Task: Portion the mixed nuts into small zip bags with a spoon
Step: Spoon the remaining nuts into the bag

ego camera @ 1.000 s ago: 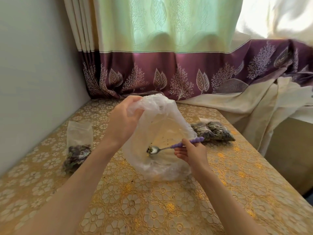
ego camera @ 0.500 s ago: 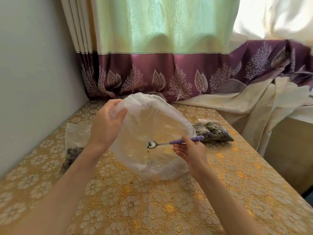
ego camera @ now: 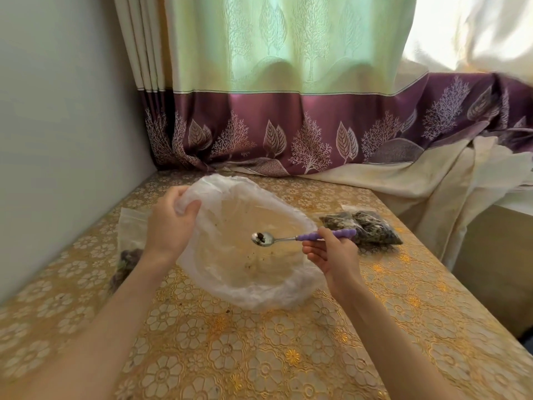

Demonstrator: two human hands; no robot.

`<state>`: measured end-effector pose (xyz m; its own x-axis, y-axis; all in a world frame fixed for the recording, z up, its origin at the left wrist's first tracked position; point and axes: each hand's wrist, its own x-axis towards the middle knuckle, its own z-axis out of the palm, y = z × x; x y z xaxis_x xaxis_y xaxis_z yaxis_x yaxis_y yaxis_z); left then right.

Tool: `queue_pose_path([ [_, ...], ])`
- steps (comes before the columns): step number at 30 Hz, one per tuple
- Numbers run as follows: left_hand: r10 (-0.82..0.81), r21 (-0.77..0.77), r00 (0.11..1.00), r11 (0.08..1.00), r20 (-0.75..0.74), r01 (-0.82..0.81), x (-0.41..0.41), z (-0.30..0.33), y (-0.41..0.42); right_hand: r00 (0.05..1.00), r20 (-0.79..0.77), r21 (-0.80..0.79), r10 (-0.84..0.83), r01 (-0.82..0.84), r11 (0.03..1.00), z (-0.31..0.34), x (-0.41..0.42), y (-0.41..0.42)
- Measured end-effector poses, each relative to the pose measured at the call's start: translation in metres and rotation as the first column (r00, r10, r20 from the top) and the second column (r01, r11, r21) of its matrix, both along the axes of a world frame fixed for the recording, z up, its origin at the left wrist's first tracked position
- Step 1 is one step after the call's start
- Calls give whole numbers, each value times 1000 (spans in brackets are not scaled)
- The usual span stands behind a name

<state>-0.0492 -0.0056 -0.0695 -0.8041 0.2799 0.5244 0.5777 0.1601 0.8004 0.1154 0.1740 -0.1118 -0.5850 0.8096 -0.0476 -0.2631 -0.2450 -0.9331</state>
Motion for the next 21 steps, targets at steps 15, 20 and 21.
queue_pose_path([
  [15,79,-394,997,916,-8,-76,4,-47,-16,999,-47,162,-15,23,987,30,-10,-13],
  [20,298,-119,855,918,-424,-379,-15,-48,-45,999,-19,159,42,-39,986,33,-28,-25],
  [21,351,-110,849,899,-396,-423,-22,-50,-51,998,-25,160,60,-55,986,34,-32,-27],
])
